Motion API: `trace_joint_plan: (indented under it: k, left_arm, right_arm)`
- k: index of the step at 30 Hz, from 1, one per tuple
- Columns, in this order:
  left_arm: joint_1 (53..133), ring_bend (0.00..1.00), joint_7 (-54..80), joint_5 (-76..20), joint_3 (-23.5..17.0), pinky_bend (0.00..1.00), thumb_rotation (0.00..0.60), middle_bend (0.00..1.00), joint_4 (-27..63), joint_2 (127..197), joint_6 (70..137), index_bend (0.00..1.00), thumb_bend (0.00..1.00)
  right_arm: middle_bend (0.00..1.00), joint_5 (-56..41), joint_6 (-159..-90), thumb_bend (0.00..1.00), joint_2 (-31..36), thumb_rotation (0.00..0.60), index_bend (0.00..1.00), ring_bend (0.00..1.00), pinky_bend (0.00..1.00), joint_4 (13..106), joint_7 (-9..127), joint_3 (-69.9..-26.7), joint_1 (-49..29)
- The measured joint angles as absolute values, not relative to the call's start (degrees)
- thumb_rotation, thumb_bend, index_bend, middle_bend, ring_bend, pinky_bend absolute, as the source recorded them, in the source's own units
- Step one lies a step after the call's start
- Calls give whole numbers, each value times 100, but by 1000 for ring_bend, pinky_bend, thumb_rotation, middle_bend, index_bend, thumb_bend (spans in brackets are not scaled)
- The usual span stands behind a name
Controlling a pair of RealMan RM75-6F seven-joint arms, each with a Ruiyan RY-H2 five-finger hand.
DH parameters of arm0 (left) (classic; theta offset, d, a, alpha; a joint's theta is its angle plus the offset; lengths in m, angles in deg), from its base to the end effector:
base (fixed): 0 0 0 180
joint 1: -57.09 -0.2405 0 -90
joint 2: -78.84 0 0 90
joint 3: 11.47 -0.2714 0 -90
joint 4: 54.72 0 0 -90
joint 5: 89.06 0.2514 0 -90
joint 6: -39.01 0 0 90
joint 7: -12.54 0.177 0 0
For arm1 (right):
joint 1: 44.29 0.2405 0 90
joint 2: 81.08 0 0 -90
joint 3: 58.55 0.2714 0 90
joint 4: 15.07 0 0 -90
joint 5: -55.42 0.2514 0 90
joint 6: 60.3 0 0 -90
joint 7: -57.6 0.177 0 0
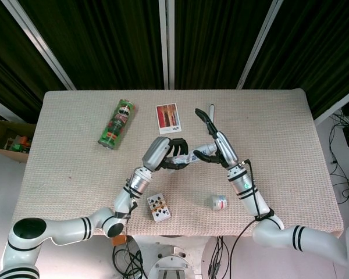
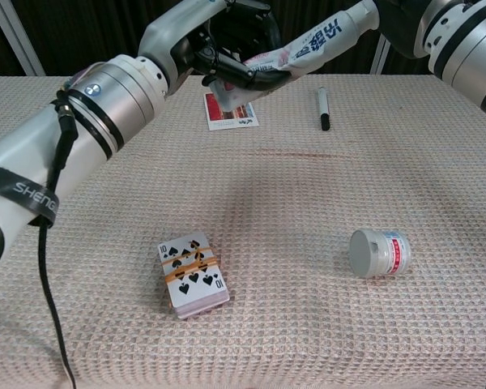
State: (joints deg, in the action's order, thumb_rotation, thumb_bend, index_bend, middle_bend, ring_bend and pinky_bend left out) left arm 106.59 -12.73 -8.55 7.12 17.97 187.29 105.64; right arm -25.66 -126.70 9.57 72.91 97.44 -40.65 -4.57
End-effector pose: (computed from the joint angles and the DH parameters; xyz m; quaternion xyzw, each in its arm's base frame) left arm -0.0061 0.3879 -0.1042 -0.5508 -0.5013 -0.6523 0.1409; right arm -0.0740 -0.3881 -0.0194 0.4738 -0.5703 0.6628 0.1045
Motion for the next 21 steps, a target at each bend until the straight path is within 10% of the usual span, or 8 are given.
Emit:
trace_joint_plan:
  k: [21]
  left_arm:
    - [10713,728,-1594,-768,729,826,600,835,1607,18865,10665,764,337]
  right_arm:
    - [0,-2728,-12858,0,1390,197,0,0,0,6943,10611,-4044,-370]
